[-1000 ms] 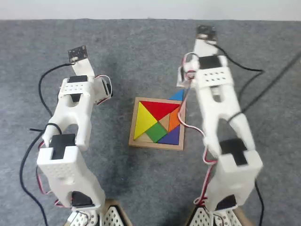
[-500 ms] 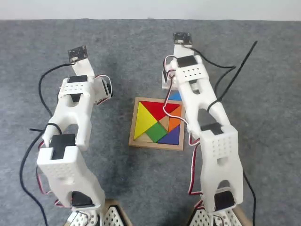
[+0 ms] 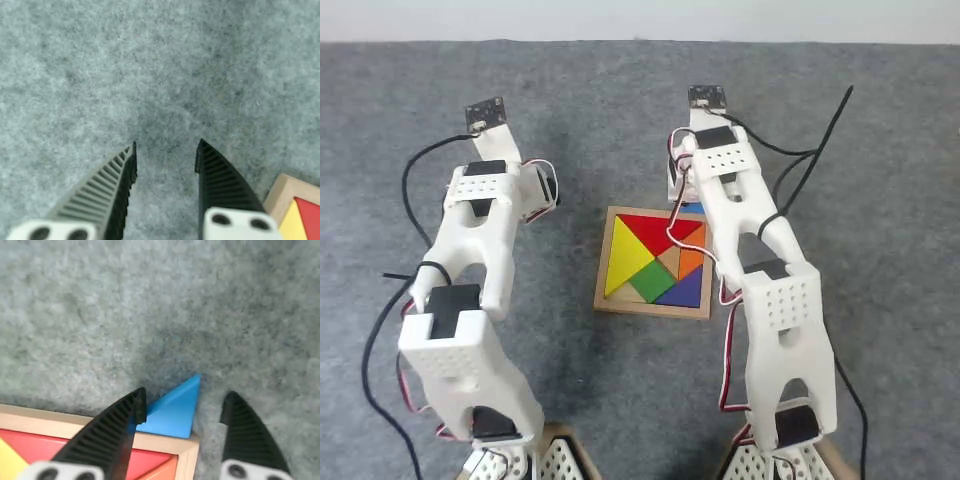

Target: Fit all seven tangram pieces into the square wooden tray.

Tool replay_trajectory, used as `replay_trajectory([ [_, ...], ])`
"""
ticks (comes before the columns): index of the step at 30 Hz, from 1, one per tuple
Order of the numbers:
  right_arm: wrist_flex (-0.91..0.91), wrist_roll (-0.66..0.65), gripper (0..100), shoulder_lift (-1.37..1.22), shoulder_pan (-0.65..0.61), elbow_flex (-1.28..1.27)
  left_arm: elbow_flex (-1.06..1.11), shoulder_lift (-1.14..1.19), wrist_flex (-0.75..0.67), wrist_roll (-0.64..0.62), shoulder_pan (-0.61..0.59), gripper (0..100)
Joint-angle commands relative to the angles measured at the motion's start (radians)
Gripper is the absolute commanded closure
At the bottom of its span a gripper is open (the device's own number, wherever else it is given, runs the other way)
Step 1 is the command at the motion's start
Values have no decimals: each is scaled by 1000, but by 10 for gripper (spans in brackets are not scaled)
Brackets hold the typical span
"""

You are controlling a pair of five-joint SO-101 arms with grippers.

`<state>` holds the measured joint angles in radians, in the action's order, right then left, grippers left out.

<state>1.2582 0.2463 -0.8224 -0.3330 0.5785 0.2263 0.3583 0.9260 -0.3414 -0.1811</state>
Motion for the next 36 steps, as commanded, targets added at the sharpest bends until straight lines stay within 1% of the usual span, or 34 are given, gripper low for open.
replay_trajectory([
  [1,44,-17,829,16,-4,49,-22,-66,-15,9,6,808],
  [12,134,-17,838,54,59,52,-22,-66,-17,9,6,808],
  [17,194,-17,838,145,24,52,-22,-66,-17,9,6,808],
  [22,257,-38,870,213,-31,52,-22,-66,-17,9,5,808],
  [26,308,-80,869,216,-79,52,-22,-66,-17,9,5,808],
  [29,311,-92,868,202,-76,52,-22,-66,-15,9,5,808],
  [32,260,-81,868,179,-15,52,-22,-66,-15,9,3,808],
  [34,243,-31,849,160,13,52,-22,-68,-15,9,3,808],
  [36,239,41,800,147,25,52,-22,-68,-17,9,6,808],
])
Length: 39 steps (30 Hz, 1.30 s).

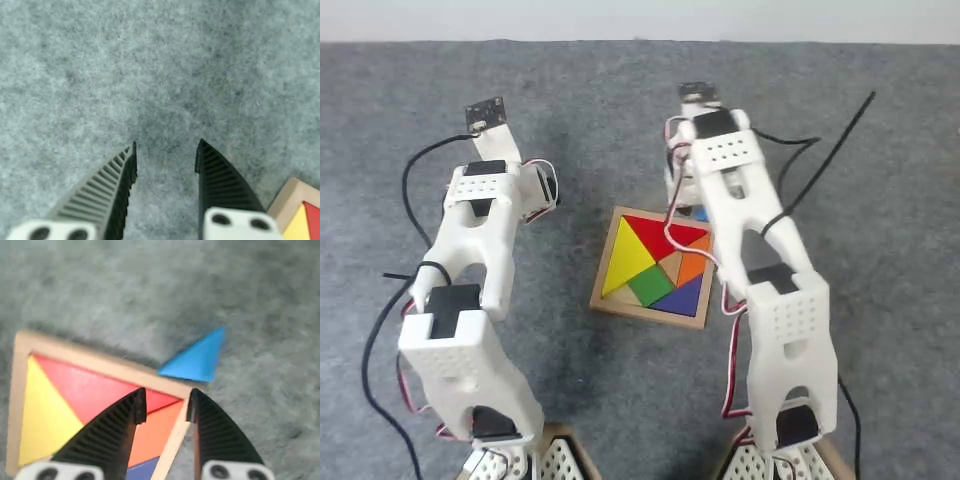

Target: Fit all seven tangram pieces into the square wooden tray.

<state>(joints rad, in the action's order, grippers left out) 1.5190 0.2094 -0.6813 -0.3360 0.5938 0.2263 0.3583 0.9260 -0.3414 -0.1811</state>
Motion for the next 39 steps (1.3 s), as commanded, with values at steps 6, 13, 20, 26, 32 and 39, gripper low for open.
replay_trajectory([
  [6,-24,172,708,-31,22,37,-22,-66,-17,9,5,808],
  [13,-97,189,720,-56,36,37,-22,-68,-15,9,6,808],
  [20,-122,301,720,-59,41,37,-22,-69,-14,9,6,808],
  [26,-128,327,720,-79,41,37,-22,-71,-12,9,6,808],
  [32,-174,327,721,-120,41,37,-22,-72,-12,9,5,808],
  [39,-196,322,802,-120,51,37,-22,-72,-11,9,3,808],
])
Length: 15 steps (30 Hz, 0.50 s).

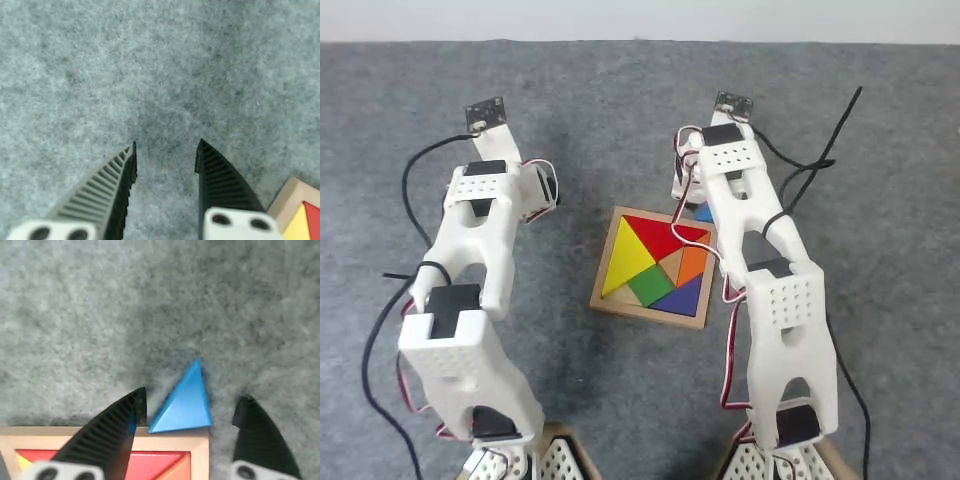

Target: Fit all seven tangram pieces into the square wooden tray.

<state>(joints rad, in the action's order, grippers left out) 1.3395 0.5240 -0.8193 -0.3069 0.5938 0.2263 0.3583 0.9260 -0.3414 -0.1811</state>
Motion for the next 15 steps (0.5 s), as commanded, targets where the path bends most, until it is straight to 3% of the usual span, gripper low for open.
replay_trajectory([
  [1,-16,6,825,18,25,37,-22,-72,-11,9,3,808],
  [15,-10,5,844,22,28,37,-22,-72,-11,9,2,808],
])
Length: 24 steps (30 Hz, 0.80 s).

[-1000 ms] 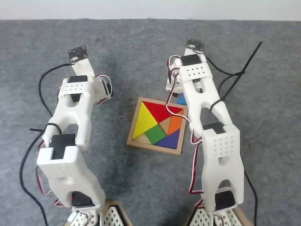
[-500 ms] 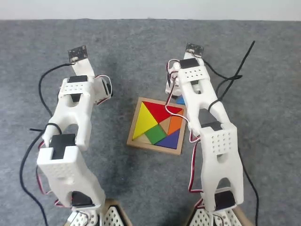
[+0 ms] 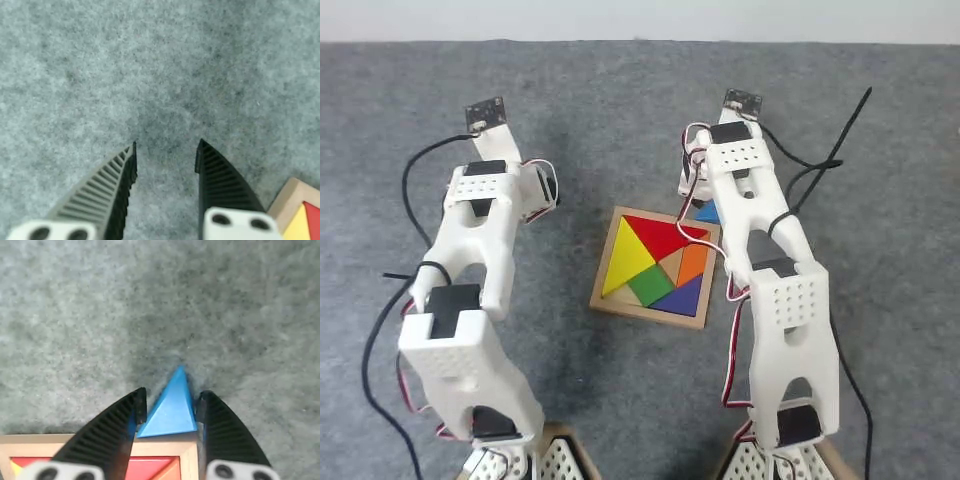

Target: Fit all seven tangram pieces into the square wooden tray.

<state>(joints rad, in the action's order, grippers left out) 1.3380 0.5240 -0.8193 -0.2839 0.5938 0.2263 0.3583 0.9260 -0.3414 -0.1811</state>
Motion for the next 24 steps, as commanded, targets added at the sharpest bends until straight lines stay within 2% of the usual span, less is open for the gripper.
replay_trajectory([
  [1,-8,5,844,24,5,37,-22,-72,-11,9,2,808],
  [8,-13,3,845,27,25,38,-22,-72,-11,9,2,808],
  [16,-4,-71,845,22,96,107,-22,-74,-11,9,3,808],
  [24,110,-64,840,24,1,107,-22,-72,-11,9,3,808],
])
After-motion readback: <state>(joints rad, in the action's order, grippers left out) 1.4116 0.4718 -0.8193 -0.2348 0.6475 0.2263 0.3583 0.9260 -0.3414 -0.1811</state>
